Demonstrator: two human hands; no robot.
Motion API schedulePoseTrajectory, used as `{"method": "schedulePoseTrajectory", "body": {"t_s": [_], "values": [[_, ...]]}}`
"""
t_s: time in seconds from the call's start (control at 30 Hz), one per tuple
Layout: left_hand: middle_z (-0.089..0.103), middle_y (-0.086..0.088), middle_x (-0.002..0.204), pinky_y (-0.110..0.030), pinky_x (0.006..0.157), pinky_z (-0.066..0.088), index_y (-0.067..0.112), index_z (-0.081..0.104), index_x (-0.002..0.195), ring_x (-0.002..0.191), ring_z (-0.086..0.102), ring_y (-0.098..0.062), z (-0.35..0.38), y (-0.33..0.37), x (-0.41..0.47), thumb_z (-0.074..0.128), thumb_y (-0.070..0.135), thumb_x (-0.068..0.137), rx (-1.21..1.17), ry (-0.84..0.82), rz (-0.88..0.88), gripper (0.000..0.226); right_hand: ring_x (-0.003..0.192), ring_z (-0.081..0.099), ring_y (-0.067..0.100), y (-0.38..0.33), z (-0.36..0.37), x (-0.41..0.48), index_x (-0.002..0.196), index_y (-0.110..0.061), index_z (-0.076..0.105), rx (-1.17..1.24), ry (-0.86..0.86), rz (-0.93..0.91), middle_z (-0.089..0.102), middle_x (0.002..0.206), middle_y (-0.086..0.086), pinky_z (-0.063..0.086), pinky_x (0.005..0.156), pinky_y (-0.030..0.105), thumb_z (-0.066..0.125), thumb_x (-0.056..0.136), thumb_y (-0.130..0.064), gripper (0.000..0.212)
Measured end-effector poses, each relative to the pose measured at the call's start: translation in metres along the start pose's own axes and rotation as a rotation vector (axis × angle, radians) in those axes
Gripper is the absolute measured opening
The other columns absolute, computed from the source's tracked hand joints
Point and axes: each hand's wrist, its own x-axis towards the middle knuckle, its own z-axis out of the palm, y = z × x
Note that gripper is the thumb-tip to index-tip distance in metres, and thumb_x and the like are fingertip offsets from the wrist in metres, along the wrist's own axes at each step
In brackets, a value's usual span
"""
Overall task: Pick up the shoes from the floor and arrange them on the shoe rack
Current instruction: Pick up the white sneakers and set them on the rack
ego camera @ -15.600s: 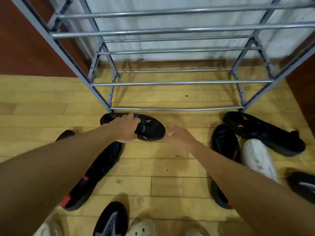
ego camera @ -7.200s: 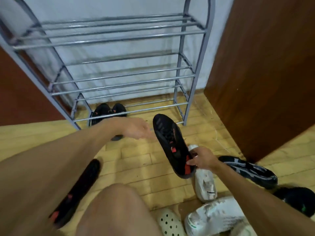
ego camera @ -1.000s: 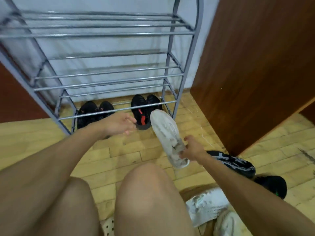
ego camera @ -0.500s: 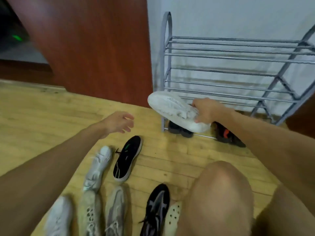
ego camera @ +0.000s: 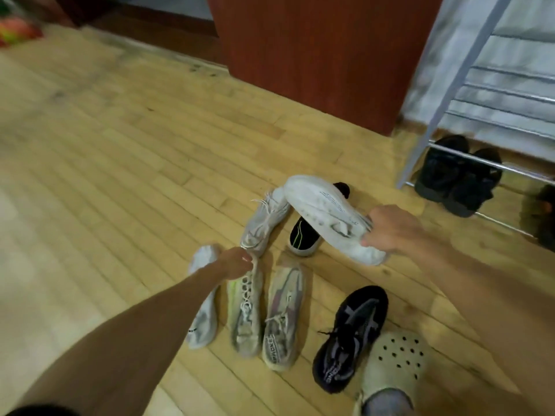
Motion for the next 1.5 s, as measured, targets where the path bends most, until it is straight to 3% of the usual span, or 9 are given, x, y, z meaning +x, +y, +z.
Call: {"method": "schedulePoseTrajectory", "body": {"t_s": [0.23,0.37,0.57,0.8,0.97,1.03,1.13,1.33,1.5], "values": [[0.045,-0.020,0.137,-0.040,0.097,0.043,0.008,0.048,0.134,0.122,0.049,-0.037,0.015,0.004,0.059,0.054,0.030,0.091,0.054,0.204,-0.041,0.049,0.077,0.061,0.023,0.007,0.047,0.043,0.094,-0.010,0.067,0.236,-0.044,0.073,0.068,0.091,0.007,0.039,0.052,0.026,0.069,0.078,-0.033,0.028],[0.035,-0.020,0.145,-0.047,0.105,0.039,0.007,0.035,0.143,0.132,0.038,-0.038,0.027,-0.003,0.088,0.049,0.028,0.091,-0.051,0.251,-0.208,0.058,0.085,0.068,0.025,0.013,0.083,0.067,0.103,-0.010,0.065,0.463,-0.167,0.169,0.070,0.100,0.007,0.057,0.070,0.034,0.070,0.079,-0.032,0.032],[0.058,-0.014,0.126,-0.034,0.063,0.050,0.008,0.038,0.140,0.103,0.061,-0.031,0.053,-0.027,0.094,0.054,0.025,0.082,-0.377,0.228,-0.188,0.063,0.098,0.067,0.028,0.013,0.124,0.063,0.123,-0.010,0.056,0.699,-0.337,0.289,0.064,0.119,0.011,0.060,0.075,0.036,0.074,0.080,-0.019,0.047],[0.041,-0.016,0.139,-0.043,0.107,0.033,0.016,0.051,0.132,0.128,0.038,-0.036,0.060,-0.091,0.054,0.046,0.033,0.091,-0.099,0.415,-0.327,0.046,0.098,0.065,0.029,-0.009,0.130,0.039,0.122,-0.008,0.054,0.743,-0.256,0.316,0.062,0.122,0.012,0.058,0.062,0.032,0.077,0.077,-0.014,0.051],[0.020,-0.011,0.149,-0.046,0.103,0.033,0.028,0.037,0.137,0.129,0.031,-0.036,0.081,-0.152,0.020,0.049,0.033,0.090,-0.360,0.493,-0.578,0.049,0.093,0.064,0.026,-0.036,0.138,0.009,0.121,-0.012,0.054,0.678,-0.292,0.229,0.064,0.110,0.008,0.058,0.074,0.036,0.073,0.080,-0.012,0.045],[0.036,-0.014,0.141,-0.043,0.097,0.039,0.019,0.037,0.139,0.124,0.042,-0.035,0.097,-0.180,0.010,0.048,0.046,0.090,-0.516,0.377,-0.688,0.057,0.095,0.063,0.027,-0.047,0.143,-0.004,0.127,-0.011,0.051,0.675,-0.349,0.217,0.062,0.111,0.009,0.058,0.079,0.039,0.073,0.080,-0.010,0.051],[0.058,-0.018,0.117,-0.035,0.072,0.042,0.001,0.048,0.129,0.096,0.055,-0.029,0.113,-0.194,-0.004,0.059,0.036,0.086,-0.870,0.358,-0.684,0.056,0.102,0.065,0.031,-0.057,0.151,-0.022,0.130,-0.010,0.051,0.629,-0.425,0.217,0.064,0.120,0.013,0.057,0.085,0.043,0.073,0.080,-0.010,0.054],[0.058,-0.010,0.068,-0.029,0.057,0.043,-0.001,0.062,0.090,0.061,0.054,-0.022,0.124,-0.176,-0.009,0.072,0.023,0.076,-1.174,0.273,-0.678,0.030,0.101,0.067,0.033,-0.049,0.158,-0.046,0.123,-0.005,0.060,0.556,-0.479,0.198,0.066,0.114,0.013,0.059,0.083,0.042,0.073,0.080,-0.013,0.046],[0.055,-0.008,0.068,-0.026,0.054,0.045,0.001,0.059,0.082,0.058,0.052,-0.017,0.105,-0.163,-0.025,0.074,0.000,0.069,-1.312,0.318,-0.632,0.019,0.103,0.066,0.036,-0.044,0.137,-0.054,0.127,-0.001,0.056,0.645,-0.447,0.226,0.061,0.126,0.018,0.058,0.080,0.040,0.070,0.084,-0.013,0.047]]}}
